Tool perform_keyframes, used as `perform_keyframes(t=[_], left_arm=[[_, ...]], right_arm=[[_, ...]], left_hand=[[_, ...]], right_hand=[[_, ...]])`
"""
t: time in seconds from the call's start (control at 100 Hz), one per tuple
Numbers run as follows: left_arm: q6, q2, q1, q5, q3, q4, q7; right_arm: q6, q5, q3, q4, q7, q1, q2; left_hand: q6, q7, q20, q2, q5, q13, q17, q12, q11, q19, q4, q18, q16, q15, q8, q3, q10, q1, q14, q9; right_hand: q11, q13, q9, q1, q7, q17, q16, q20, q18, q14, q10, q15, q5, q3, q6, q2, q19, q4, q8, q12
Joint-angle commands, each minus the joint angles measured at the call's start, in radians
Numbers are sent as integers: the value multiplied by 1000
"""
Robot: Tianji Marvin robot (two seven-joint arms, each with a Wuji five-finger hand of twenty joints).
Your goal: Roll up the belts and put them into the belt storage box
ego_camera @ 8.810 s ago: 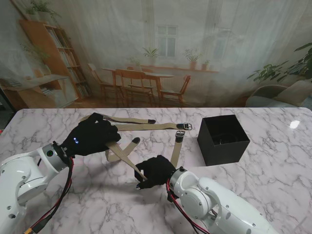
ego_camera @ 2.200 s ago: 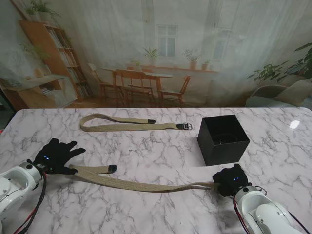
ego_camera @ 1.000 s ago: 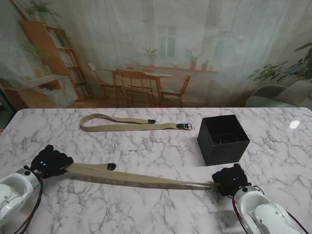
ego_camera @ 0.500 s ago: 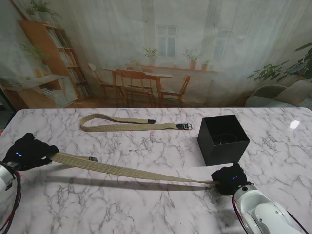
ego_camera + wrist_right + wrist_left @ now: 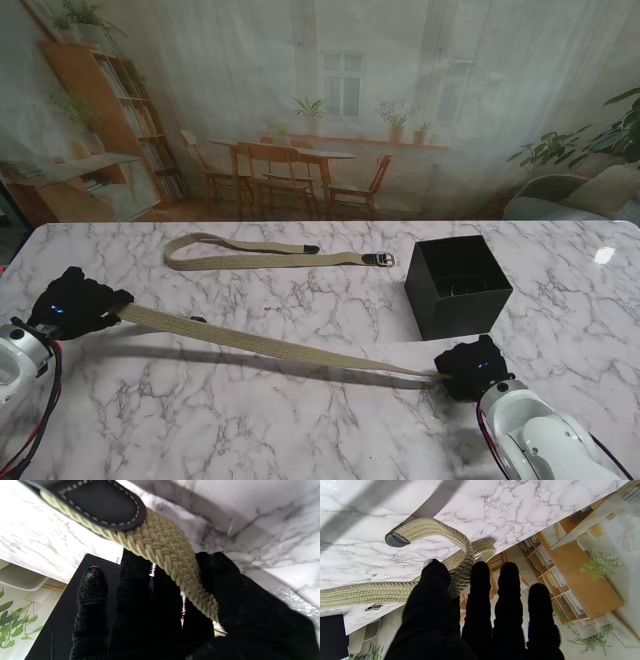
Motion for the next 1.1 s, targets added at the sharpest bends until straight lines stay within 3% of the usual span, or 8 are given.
perform_keyframes(t=[0.0,0.35,0.44,0.51,0.64,0.69,0.81,1.09], left_arm=[[-12,-3,-1,-4,-4,-19,-42],[-118,-10,56,-15,-104,-143,-27],[-151,-14,83,-43,-140,-198,-92],[-170,-17,104,-71,-163,-238,-158],[-183,-19,144,-106,-197,-302,-277],[-189,-19,158,-121,-211,-323,-318],[-185,-14,190,-239,-254,-376,-478],[-210,-16,177,-226,-276,-365,-416]], right_arm=[[7,-4,3,3,4,-5,2],[0,1,2,6,-6,-3,2],[-1,2,3,7,-13,-3,2],[0,3,4,8,-17,-4,2],[4,5,7,8,-23,-7,1],[4,5,8,7,-23,-8,1],[3,3,13,4,-24,-11,1],[7,9,11,8,-25,-8,0]], left_hand=[[39,109,21,112,136,31,0,28,32,32,54,35,21,34,20,66,15,70,16,20],[29,158,7,109,116,3,-22,49,11,13,60,50,10,7,46,76,1,62,18,3],[37,157,-3,94,130,-10,-38,16,-24,-21,51,59,-19,-33,48,76,11,48,24,-9],[47,149,-6,98,154,-17,-47,-94,-28,-47,41,67,-40,-56,46,54,24,-5,32,-14],[60,157,-10,109,197,-11,-53,-115,-51,-63,42,72,-57,-78,52,37,31,-41,32,-3],[60,152,-9,111,213,-6,-53,-119,-57,-64,40,72,-64,-86,47,32,7,-50,31,6],[71,127,-21,127,232,-10,-57,-129,-73,-92,40,73,-78,-101,30,26,13,-64,38,9],[64,102,-17,138,211,-20,-52,-133,-84,-94,44,69,-79,-105,28,27,30,-61,33,-11]], right_hand=[[29,32,35,57,44,-4,9,4,4,1,-6,44,20,62,-41,26,14,21,-3,7],[30,32,36,57,44,-5,9,3,5,2,-6,44,19,62,-42,27,12,21,-3,7],[30,32,36,56,44,-5,9,3,5,2,-6,44,19,62,-43,27,12,21,-3,7],[29,31,36,56,44,-7,9,3,6,2,-6,43,19,63,-44,27,12,21,-3,7],[29,31,35,56,44,-7,9,3,7,0,-7,43,19,62,-45,28,11,21,-3,7],[29,31,35,56,45,-7,9,2,7,1,-8,42,19,62,-44,28,11,21,-3,7],[29,32,35,57,45,-7,9,2,7,2,-7,43,18,62,-44,28,10,20,-2,7],[28,31,35,58,44,-8,9,2,7,1,-7,42,18,61,-44,29,10,21,-3,7]])
